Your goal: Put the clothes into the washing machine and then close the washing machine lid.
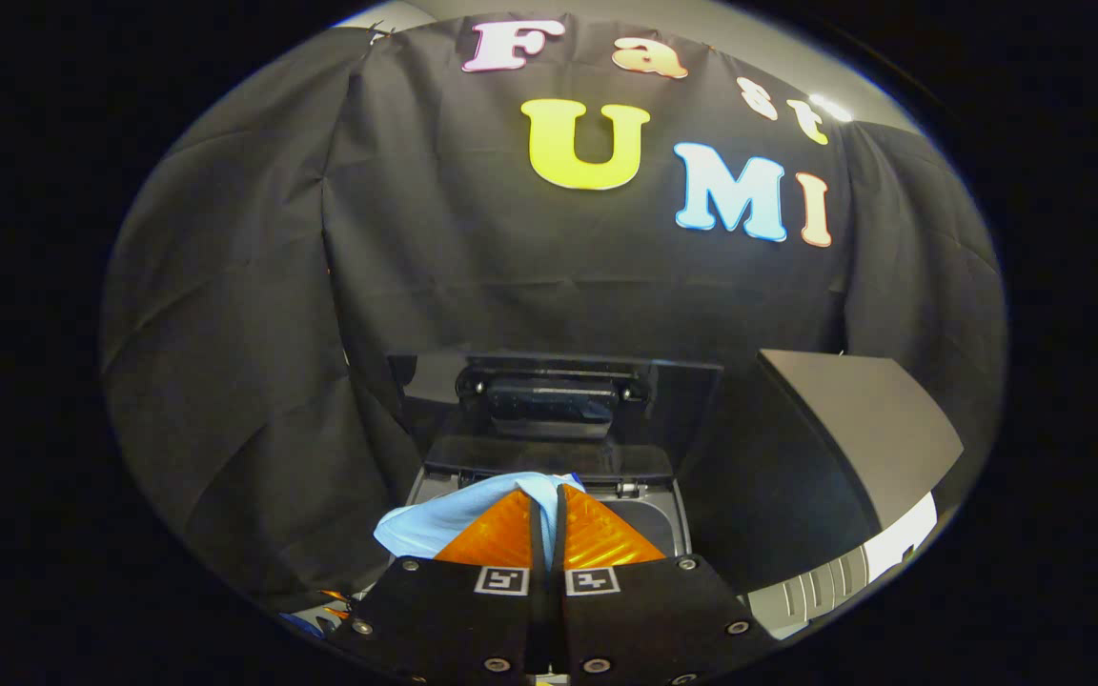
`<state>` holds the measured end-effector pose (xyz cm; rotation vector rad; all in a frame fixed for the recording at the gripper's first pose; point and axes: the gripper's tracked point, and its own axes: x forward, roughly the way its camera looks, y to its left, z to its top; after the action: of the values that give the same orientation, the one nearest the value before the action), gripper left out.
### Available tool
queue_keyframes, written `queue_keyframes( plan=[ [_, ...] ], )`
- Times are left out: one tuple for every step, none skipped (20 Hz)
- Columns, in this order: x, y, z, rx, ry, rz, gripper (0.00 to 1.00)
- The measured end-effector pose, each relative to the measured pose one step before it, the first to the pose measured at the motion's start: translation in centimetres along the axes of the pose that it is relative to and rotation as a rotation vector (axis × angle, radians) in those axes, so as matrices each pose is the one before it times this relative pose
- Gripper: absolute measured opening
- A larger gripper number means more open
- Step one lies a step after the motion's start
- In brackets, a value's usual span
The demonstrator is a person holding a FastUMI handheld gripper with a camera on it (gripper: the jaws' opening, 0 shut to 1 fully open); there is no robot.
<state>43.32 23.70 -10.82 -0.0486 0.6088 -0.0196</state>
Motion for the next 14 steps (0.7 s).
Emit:
queue_keyframes(
  plan=[
    [0.801, 0.255, -0.863, -0.00275, 0.01746, -0.00312, 0.0],
    [0.862, 0.185, -0.739, -0.00134, 0.01608, -0.00359, 0.0],
    [0.818, 0.326, -0.729, 0.00144, 0.01404, -0.0008, 0.0],
    [0.734, 0.221, -0.596, -0.00165, 0.01792, -0.00233, 0.0],
    [0.792, 0.274, -0.752, -0.00693, 0.02167, -0.00514, 0.0],
    [0.813, 0.233, -0.69, -0.00858, 0.01947, -0.00316, 0.0],
    [0.875, 0.269, -0.77, -0.00858, 0.01845, -0.00399, 0.0],
    [0.794, 0.073, -0.778, -0.00558, 0.02115, -0.00682, 0.0],
    [0.738, 0.022, -0.864, -0.00086, 0.02108, -0.00456, 0.0],
    [0.988, -0.022, -0.707, 0.00168, 0.02157, -0.00345, 0.0],
    [1.115, -0.095, -0.748, 0.00079, 0.02275, -0.0025, 0.0],
    [0.96, -0.111, -0.703, -0.00186, 0.02105, -0.00415, 0.0],
    [0.948, 0.045, -0.808, -0.00243, 0.02102, -0.0023, 0.0],
    [0.799, -0.002, -0.617, -0.00247, 0.02091, -0.00309, 0.0]
  ],
)
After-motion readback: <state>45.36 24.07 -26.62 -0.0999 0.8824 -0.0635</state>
